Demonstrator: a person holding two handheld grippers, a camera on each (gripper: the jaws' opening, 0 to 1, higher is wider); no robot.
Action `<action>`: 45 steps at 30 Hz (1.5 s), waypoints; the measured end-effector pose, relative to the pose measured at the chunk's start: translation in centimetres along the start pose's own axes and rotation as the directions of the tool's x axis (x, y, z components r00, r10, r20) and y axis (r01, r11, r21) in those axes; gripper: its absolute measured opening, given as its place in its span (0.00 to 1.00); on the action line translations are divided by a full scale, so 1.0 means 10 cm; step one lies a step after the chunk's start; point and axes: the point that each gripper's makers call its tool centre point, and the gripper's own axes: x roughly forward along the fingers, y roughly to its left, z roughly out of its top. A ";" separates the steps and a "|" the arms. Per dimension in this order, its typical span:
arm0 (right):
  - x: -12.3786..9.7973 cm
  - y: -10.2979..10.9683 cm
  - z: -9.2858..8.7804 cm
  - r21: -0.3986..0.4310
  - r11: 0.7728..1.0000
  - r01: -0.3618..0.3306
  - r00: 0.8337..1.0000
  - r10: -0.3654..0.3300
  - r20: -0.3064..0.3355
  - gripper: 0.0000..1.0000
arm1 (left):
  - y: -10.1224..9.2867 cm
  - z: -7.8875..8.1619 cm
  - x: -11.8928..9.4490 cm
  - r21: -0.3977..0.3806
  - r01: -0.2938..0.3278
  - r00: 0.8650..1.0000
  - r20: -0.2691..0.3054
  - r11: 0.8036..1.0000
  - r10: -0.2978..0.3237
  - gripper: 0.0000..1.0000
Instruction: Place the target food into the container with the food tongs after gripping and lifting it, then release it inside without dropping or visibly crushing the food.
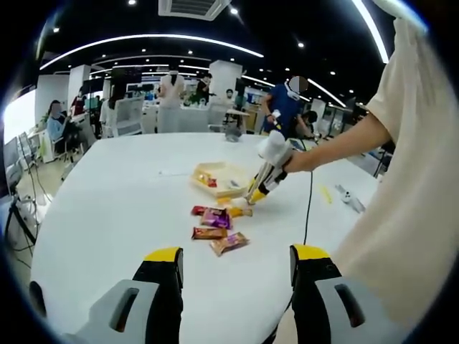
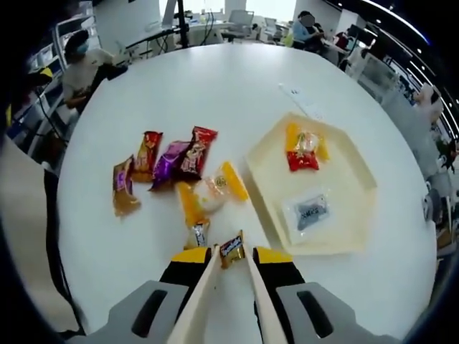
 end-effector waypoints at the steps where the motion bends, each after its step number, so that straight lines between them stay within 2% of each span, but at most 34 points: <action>1: -0.02 -0.01 0.02 -0.002 1.000 0.005 1.000 -0.005 0.006 0.22 | -0.01 0.01 0.01 0.002 0.003 1.000 0.002 1.000 -0.003 0.60; 16: -0.25 -0.15 0.26 -0.021 0.998 0.058 0.997 -0.056 0.058 0.22 | -0.02 0.08 0.00 0.023 0.014 0.999 0.036 1.000 -0.015 0.60; 22: -0.30 -0.18 0.31 -0.027 0.997 0.071 0.995 -0.069 0.066 0.23 | -0.03 0.08 -0.02 0.024 0.014 0.999 0.042 1.000 -0.015 0.60; 31: -0.51 -0.32 0.56 -0.051 0.991 0.122 0.989 -0.117 0.092 0.23 | 0.01 0.07 -0.13 0.026 0.003 0.997 0.071 1.000 -0.005 0.60; 45: -0.69 -0.42 0.80 -0.080 0.983 0.165 0.980 -0.155 0.125 0.23 | 0.03 0.09 -0.19 0.032 -0.006 0.996 0.094 0.999 0.003 0.60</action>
